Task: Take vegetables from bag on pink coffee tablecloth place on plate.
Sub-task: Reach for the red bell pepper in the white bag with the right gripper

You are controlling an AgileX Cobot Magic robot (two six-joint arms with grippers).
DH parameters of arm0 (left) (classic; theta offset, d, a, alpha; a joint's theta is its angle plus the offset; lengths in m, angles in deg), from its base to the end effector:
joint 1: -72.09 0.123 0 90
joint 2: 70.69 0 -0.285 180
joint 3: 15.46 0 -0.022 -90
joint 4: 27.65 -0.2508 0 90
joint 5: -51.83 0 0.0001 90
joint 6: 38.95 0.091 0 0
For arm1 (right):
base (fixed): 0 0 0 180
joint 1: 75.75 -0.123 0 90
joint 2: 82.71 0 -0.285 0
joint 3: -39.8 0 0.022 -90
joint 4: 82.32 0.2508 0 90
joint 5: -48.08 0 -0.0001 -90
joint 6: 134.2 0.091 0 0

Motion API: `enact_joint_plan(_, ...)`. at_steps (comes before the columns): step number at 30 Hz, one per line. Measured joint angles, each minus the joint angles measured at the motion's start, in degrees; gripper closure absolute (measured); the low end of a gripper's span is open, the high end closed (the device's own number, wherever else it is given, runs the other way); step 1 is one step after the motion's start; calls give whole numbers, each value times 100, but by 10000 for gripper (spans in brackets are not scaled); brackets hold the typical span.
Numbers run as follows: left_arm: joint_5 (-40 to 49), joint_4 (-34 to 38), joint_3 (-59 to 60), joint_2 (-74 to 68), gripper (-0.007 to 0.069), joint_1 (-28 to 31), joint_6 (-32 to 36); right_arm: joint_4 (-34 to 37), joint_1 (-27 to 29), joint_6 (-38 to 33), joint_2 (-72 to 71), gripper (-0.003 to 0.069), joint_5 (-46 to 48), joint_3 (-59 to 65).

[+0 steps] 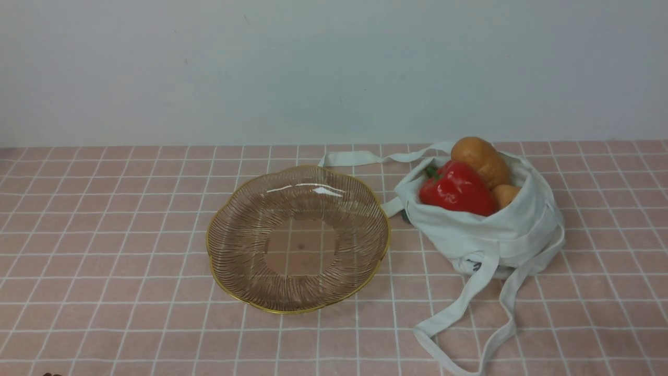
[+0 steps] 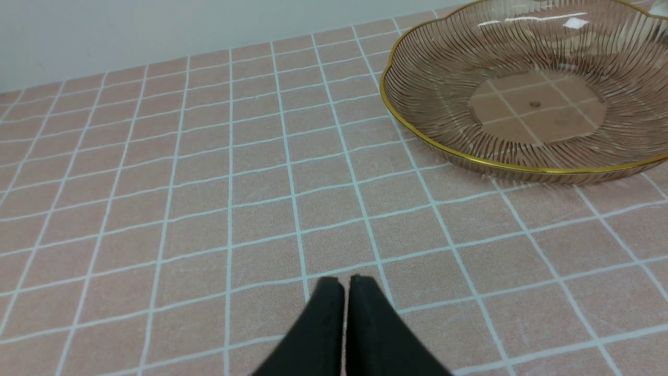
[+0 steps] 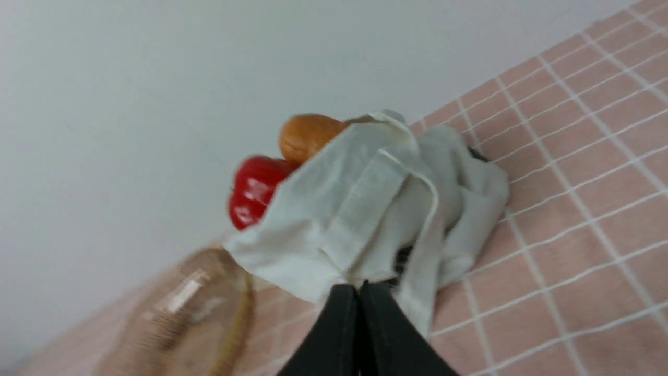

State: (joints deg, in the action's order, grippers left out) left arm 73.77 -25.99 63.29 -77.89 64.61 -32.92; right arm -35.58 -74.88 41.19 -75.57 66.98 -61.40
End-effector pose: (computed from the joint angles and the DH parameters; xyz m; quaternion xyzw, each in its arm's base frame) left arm 0.0519 -0.0078 0.1703 0.0875 0.8037 -0.0197 0.5883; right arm 0.0534 0.0207 0.1840 0.1952 0.7342 0.3036 0.5750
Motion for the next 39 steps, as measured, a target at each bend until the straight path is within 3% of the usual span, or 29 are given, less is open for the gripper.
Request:
enact_joint_plan(10,0,-5,0,0,629,0,0,1127,0,0,0,677,-250,0)
enact_joint_plan(16,0,-5,0,0,629,0,0,1213,0,-181,0,677,-860,0)
enact_joint_plan(25,0,-5,0,0,629,0,0,1111,0,-2247,440,677,-861,-1370)
enact_joint_plan(29,0,-5,0,0,629,0,0,848,0,-2836,1751,677,229,-2416)
enact_joint_plan(33,0,-5,0,0,629,0,0,622,0,-2906,3622,675,1801,-3172)
enact_joint_plan(39,0,-5,0,0,629,0,0,643,0,-3019,5683,667,3122,-4210)
